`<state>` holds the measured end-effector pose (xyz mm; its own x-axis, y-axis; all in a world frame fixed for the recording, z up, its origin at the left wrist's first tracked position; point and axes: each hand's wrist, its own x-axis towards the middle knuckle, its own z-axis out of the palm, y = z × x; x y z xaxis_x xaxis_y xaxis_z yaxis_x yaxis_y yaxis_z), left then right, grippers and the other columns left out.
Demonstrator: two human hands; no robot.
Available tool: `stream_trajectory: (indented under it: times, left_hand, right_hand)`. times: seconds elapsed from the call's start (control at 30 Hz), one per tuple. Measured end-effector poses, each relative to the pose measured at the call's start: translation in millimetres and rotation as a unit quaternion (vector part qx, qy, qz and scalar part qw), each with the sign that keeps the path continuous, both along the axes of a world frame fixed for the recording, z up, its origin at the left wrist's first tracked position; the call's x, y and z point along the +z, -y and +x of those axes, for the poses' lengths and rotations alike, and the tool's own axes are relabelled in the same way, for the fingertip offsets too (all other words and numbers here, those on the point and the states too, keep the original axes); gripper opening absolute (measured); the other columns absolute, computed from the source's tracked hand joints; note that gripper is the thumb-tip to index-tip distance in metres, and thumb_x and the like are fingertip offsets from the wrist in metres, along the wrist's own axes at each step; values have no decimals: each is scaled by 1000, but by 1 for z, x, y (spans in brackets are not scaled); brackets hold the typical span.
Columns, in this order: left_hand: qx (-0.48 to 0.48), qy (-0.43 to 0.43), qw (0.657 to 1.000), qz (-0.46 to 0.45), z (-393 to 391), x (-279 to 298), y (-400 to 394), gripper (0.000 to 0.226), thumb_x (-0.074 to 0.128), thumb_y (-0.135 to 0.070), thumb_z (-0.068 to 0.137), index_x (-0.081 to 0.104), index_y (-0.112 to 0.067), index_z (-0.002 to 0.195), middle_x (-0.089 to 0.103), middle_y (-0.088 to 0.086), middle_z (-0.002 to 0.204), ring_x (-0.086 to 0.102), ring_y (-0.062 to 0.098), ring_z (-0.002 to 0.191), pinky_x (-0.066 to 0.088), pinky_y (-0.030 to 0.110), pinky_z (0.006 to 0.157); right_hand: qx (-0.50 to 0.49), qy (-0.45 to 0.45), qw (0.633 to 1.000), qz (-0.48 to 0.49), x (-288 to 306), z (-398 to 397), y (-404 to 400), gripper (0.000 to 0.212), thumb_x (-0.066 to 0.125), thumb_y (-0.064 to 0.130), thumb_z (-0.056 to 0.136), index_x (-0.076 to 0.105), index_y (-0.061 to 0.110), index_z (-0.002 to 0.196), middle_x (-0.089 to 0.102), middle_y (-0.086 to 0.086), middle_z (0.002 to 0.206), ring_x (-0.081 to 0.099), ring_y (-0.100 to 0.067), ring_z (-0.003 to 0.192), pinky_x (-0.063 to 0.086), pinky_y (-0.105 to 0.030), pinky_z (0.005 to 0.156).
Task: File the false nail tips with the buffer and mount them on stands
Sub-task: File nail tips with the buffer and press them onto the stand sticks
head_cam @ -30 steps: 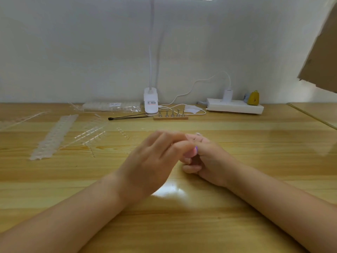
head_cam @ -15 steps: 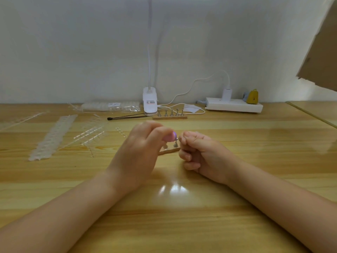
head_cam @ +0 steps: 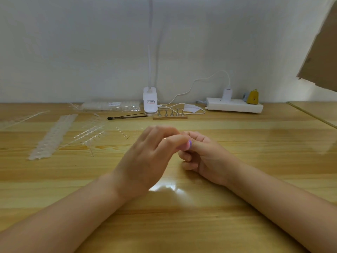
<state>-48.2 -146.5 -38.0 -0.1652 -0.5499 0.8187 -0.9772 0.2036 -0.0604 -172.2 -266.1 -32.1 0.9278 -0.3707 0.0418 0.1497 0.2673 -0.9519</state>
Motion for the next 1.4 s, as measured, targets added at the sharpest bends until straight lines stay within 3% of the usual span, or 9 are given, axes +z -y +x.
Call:
stream_trajectory:
  times: [0.1,0.33,0.47,0.6,0.8,0.9,1.1,1.27,1.4]
  left_hand:
    - [48,-49,997,22,13,1,-3,39,68,-1,85,48,-19,114,61,12,104,58,30,93,48,41,85]
    - [11,92,995,-34,-1,3,-2,24,54,-3,95,51,-19,112,51,3,108,52,22,88,45,30,83]
    - [71,38,996,-50,11,6,-4,46,72,7,79,50,-18,111,60,11,100,55,27,87,41,29,85]
    - [-4,86,995,-46,-8,-1,-1,33,63,-1,89,52,-20,113,49,2,108,51,21,90,39,24,89]
    - [29,-71,997,-26,8,6,-5,34,64,-3,88,49,-20,112,57,11,101,57,29,88,40,30,89]
    - [-48,-32,998,-21,-13,4,-2,34,63,-1,88,50,-19,114,52,2,108,58,23,92,42,28,89]
    - [18,-71,997,9,7,6,-7,27,56,-14,91,47,-22,115,57,11,104,58,28,91,41,24,86]
    - [-21,26,999,-8,-7,-2,-1,44,71,4,81,51,-21,111,52,3,108,59,24,88,36,20,91]
    - [44,-40,998,-1,11,4,-7,38,67,-2,85,48,-21,112,57,12,101,56,29,88,45,35,84]
  right_hand:
    - [1,5,1000,17,3,0,1,18,50,26,87,48,13,75,36,4,60,33,-9,54,22,-19,46]
    - [29,-7,999,-26,2,-1,0,18,48,11,95,50,13,77,34,-1,66,33,-9,55,25,-18,45]
    - [29,-12,999,-4,2,-1,3,15,50,23,89,48,14,77,34,4,62,36,-8,54,27,-18,46]
    - [55,-11,998,-25,0,0,3,8,51,9,89,53,11,82,35,0,65,34,-8,54,28,-18,45]
    - [48,-12,999,0,2,-2,4,17,49,23,89,51,15,74,35,4,62,36,-10,56,29,-18,47]
    - [61,-10,998,-21,0,-2,4,10,52,13,91,48,13,82,39,3,63,37,-8,55,31,-18,47]
    - [73,-8,997,-4,0,-2,5,15,47,22,90,48,15,76,31,3,64,37,-10,57,30,-19,50]
    - [100,-10,995,-23,1,-2,6,5,48,12,86,46,12,82,42,3,61,39,-9,56,32,-20,51]
    - [96,-10,995,-7,1,-2,5,18,49,19,92,45,15,75,35,4,63,39,-10,57,32,-20,51]
